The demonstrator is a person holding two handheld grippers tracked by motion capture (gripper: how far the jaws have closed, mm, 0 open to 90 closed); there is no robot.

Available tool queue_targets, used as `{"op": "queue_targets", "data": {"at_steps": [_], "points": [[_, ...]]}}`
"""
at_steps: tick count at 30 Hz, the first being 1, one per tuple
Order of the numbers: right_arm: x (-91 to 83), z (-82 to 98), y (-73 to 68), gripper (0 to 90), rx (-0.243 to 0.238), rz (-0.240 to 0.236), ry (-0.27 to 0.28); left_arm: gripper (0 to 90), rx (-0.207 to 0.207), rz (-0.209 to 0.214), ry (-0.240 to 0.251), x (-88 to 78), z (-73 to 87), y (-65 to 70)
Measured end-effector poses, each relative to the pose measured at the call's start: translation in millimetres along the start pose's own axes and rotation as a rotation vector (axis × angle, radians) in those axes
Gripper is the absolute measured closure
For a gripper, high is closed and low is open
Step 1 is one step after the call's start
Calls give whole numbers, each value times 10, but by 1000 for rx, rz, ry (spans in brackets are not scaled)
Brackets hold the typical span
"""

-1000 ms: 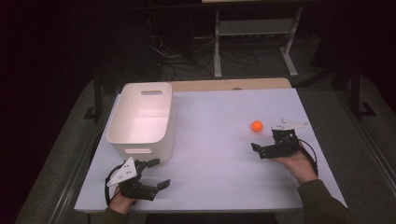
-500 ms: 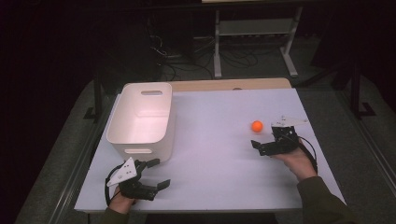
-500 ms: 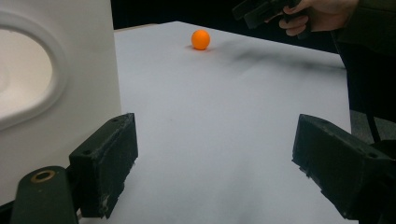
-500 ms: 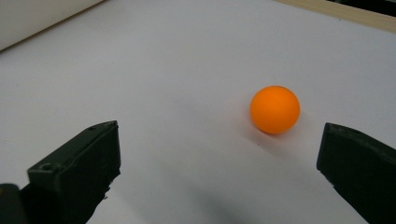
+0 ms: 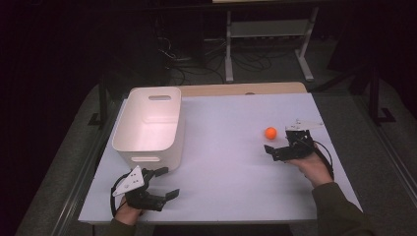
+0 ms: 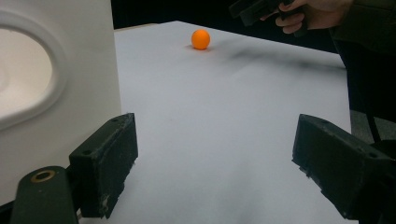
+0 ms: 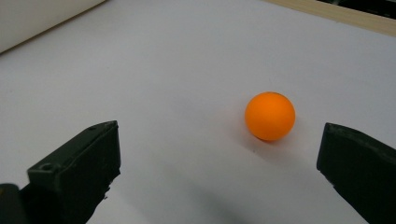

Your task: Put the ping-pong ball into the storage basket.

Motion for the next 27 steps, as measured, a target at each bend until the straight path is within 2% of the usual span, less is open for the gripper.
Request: {"op": "queue_targets", "data": {"at_steps": [27], "points": [[65, -141, 92, 0, 0, 11, 4, 140, 4, 0, 1, -2, 0, 1]]}}
Point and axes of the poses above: each handheld gripper's, and its own axes: x roughly forward along the jaws, z roughly out of its underside, y roughly to its right, the point moved 9 cm from there along x, roughly forward along the jaws, and after that the axes turned 8 degrees about -x, right-handed, at the moved point
